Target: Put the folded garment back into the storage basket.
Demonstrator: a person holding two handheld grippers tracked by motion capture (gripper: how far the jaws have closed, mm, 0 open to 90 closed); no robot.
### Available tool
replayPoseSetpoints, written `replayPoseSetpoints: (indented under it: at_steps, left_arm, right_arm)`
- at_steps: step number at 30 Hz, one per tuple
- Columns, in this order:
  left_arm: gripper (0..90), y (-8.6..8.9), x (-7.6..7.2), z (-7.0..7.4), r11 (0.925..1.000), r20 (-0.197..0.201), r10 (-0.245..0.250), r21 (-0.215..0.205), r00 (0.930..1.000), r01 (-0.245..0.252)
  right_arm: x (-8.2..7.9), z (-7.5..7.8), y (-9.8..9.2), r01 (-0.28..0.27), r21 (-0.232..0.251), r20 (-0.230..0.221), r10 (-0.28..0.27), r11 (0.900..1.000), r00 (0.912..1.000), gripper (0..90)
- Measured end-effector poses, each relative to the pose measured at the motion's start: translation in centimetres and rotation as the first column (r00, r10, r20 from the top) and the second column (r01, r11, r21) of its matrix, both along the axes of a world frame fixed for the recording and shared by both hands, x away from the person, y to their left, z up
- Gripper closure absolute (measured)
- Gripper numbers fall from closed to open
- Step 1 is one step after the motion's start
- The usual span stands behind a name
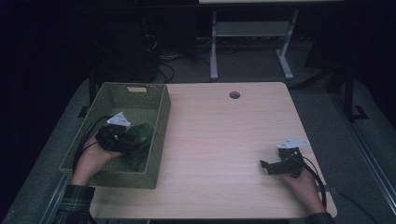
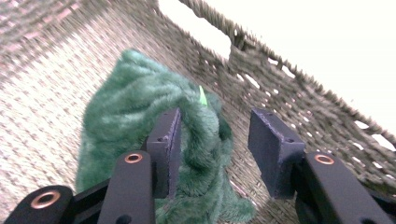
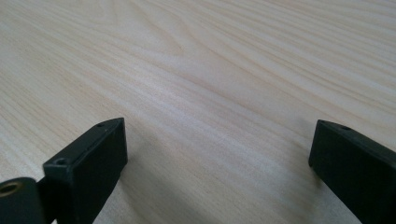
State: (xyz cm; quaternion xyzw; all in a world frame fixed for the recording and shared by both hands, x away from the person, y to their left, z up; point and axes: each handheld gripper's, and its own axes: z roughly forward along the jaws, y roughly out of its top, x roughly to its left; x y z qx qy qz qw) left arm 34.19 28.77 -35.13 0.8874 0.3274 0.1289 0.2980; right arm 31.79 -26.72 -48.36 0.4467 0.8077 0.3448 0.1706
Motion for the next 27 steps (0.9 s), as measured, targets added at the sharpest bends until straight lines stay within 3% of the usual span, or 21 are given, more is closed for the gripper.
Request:
replayPoseSetpoints:
  at_steps: [8,16,24,27]
  left_arm:
    - [46.0,-1.4,-0.6,1.2,0.9968,0.052,-0.018,-0.077,0.9985,0.022]
    - [35.1,-5.0,-0.6,1.7,0.9813,0.080,-0.035,-0.186,0.9962,0.050]
    - [24.2,-9.6,-0.8,1.5,0.9698,0.097,-0.059,-0.230,0.9936,0.080]
    - [20.1,-11.5,-1.1,1.0,0.9706,0.092,-0.080,-0.220,0.9926,0.098]
  right_arm:
    - [0.0,0.0,0.0,-0.001,0.000,0.001,0.001,1.000,1.0000,4.1]
    - [0.0,0.0,0.0,0.000,0.000,0.001,0.000,1.000,1.0000,4.1]
    - [0.0,0.0,0.0,-0.001,-0.001,0.000,0.001,1.000,1.0000,4.1]
    - [0.0,0.0,0.0,-0.001,-0.001,0.001,0.001,1.000,1.0000,4.1]
